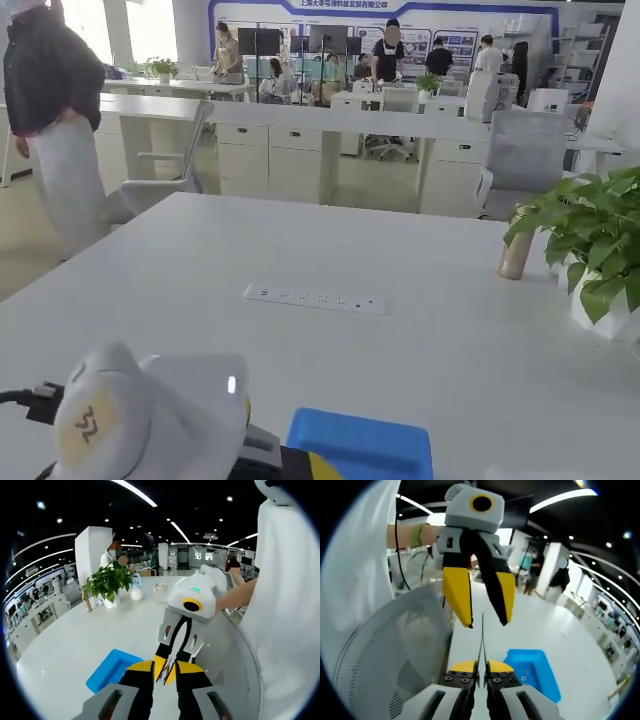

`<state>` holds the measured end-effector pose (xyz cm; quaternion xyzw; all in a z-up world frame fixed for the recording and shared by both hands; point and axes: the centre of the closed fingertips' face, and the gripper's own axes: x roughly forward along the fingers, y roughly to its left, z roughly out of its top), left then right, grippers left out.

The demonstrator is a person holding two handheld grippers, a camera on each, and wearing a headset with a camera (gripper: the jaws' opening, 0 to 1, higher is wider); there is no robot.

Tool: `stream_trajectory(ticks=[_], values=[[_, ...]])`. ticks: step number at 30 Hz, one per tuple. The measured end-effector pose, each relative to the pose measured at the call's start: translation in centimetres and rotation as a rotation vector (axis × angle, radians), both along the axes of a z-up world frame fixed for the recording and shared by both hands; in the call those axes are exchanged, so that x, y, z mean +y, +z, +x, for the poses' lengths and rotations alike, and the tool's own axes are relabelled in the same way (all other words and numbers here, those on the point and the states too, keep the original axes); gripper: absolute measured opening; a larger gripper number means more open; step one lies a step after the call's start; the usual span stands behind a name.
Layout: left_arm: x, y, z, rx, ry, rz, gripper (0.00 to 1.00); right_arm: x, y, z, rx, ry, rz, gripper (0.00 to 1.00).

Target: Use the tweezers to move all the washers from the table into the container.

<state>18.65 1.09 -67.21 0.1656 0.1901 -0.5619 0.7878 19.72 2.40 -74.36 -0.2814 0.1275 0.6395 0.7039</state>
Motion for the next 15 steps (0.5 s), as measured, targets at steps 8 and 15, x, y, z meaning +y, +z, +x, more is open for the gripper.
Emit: stream_trajectory(ticks=[8, 15], values=[[-0.58, -0.6, -0.38, 0.003, -0.038, 0.024, 0.08, -0.09, -0.11, -0.07, -0.001, 0.003, -0.009, 0.03], [-0.62, -0.96, -0.33, -0.014, -0.057, 0.047, 0.03, -0.18, -0.03, -0.05, -0.001, 0.003, -0.01, 0.03]])
